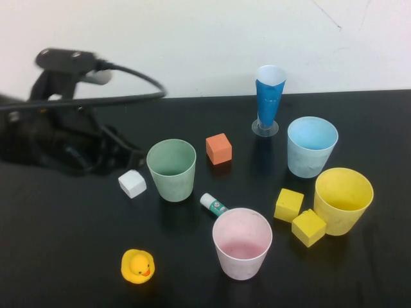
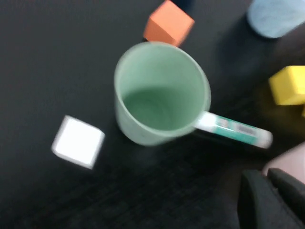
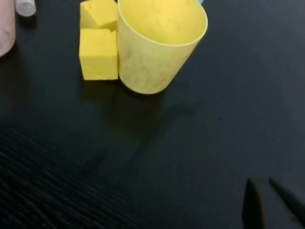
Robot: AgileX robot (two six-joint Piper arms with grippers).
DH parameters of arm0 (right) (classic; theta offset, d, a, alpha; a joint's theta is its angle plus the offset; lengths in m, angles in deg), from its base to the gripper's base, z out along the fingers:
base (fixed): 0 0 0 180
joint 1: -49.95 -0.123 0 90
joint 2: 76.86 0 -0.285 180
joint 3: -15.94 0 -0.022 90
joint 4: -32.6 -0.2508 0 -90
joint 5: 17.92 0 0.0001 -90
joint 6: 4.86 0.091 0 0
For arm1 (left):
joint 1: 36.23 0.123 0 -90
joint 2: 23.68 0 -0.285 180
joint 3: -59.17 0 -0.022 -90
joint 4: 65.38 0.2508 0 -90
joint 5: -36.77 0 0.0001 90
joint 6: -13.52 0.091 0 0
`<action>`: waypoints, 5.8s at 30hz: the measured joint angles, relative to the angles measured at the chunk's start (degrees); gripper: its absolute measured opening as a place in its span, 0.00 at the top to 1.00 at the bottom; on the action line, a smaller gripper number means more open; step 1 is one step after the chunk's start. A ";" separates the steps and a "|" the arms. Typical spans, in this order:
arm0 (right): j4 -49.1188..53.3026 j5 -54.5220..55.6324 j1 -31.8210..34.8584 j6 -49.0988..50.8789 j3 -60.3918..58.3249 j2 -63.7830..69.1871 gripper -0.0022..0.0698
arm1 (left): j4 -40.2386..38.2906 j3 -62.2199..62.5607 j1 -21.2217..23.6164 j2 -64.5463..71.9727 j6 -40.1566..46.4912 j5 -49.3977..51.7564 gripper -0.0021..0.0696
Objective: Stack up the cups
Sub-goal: Pick up the green cup, then place the green cup on the pink cup, then pick up the blue cup, then place the blue cup on the yellow cup
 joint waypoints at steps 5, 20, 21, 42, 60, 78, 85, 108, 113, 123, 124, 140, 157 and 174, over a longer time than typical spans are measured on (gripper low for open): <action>-0.23 0.00 0.00 -0.13 0.00 0.00 0.97 | 6.46 6.81 -2.38 7.18 -3.19 -0.11 0.81; -0.91 0.00 0.00 -0.56 0.00 0.00 0.97 | 9.38 13.18 -2.38 26.81 -3.86 -7.05 0.46; -0.91 0.00 0.00 -0.56 0.00 0.00 0.97 | 9.40 13.30 -2.38 27.71 -3.86 -7.29 0.50; -1.98 0.00 0.00 -0.80 0.00 0.00 0.97 | 11.73 24.58 -15.93 13.84 0.96 15.11 0.95; -2.51 0.00 0.00 -1.01 0.00 0.00 0.97 | 23.57 17.63 -25.95 14.23 -7.30 4.06 0.95; -4.20 -0.13 0.00 -1.16 0.00 0.00 0.97 | 22.91 17.53 -25.95 14.81 -9.77 4.22 0.53; -9.03 -1.38 0.00 -5.52 0.00 0.00 0.97 | 25.46 17.53 -25.95 8.38 -10.05 -0.11 0.78; -15.52 -16.24 -4.23 -14.03 36.32 37.29 0.97 | 53.39 -22.87 -25.95 -36.49 -29.41 -15.54 0.97; -3.01 -15.86 -11.76 -10.39 47.58 48.33 0.97 | 53.73 -30.59 -25.95 -45.94 -32.78 -15.61 0.97; 10.84 -16.86 -16.26 1.53 68.55 69.42 0.70 | 58.20 -40.67 -25.95 -50.67 -35.87 -19.08 0.97; 11.20 -16.86 -16.26 2.75 70.06 70.97 0.62 | 58.76 -41.17 -25.95 -50.67 -35.87 -20.32 0.97; 10.43 -16.86 -16.26 7.31 79.19 88.90 0.57 | 61.69 -44.55 -25.95 -50.67 -36.34 -28.11 0.97; 17.33 -35.89 -16.44 11.13 90.85 75.24 0.91 | 61.81 -44.55 -25.95 -50.67 -39.93 -29.05 0.97; 10.46 -18.83 -16.44 6.81 51.77 54.30 0.91 | 60.82 -44.55 -25.95 -50.67 -42.60 -29.05 0.97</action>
